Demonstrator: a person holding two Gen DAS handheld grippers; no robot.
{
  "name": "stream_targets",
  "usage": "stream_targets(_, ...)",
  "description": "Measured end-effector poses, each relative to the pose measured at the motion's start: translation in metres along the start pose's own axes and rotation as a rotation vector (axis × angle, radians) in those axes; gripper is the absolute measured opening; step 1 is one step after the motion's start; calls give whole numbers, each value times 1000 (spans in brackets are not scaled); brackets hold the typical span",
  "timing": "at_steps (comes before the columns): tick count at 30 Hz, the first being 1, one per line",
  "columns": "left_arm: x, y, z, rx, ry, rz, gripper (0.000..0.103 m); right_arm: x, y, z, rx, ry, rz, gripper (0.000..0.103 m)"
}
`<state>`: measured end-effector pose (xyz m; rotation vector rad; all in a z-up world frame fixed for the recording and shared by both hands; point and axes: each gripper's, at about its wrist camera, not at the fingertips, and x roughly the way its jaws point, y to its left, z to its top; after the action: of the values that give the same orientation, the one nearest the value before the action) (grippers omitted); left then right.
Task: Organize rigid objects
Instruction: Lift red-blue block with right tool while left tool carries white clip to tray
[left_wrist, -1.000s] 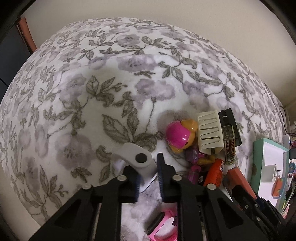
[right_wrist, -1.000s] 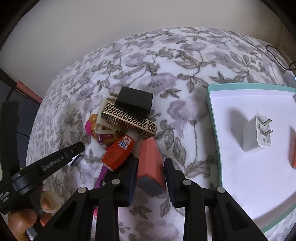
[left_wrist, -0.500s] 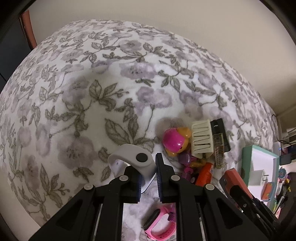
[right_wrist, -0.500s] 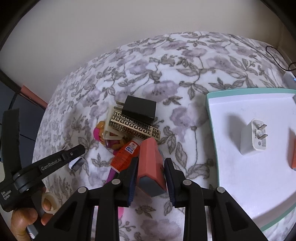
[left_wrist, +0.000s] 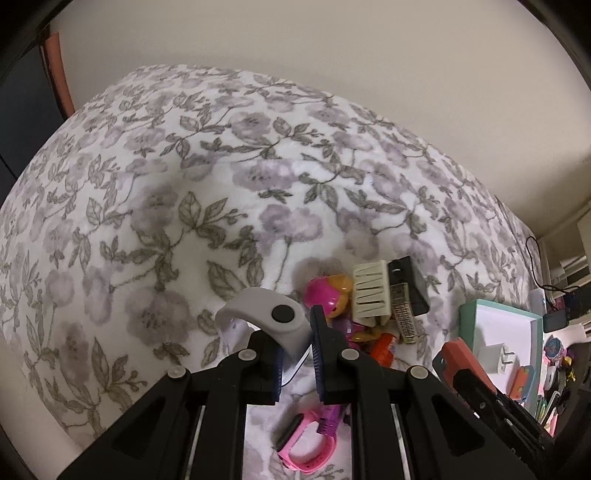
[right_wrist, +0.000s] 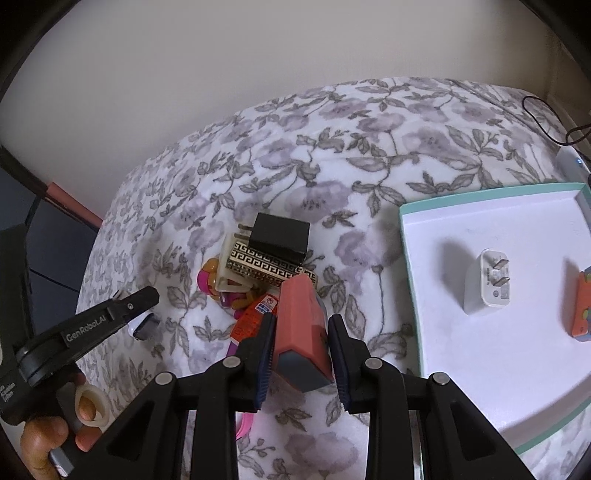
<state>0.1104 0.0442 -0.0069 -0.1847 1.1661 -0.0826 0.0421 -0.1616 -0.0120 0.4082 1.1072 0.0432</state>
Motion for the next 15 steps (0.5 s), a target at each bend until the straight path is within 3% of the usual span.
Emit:
stream_targets(6,-19,-28,-3,61,-43,-37,14,-32,-16,8,50,-69,18,30)
stream_targets(15,-44,-82,-21,160,-89,-109,14,-87,-64,12,153,-190,-57,30)
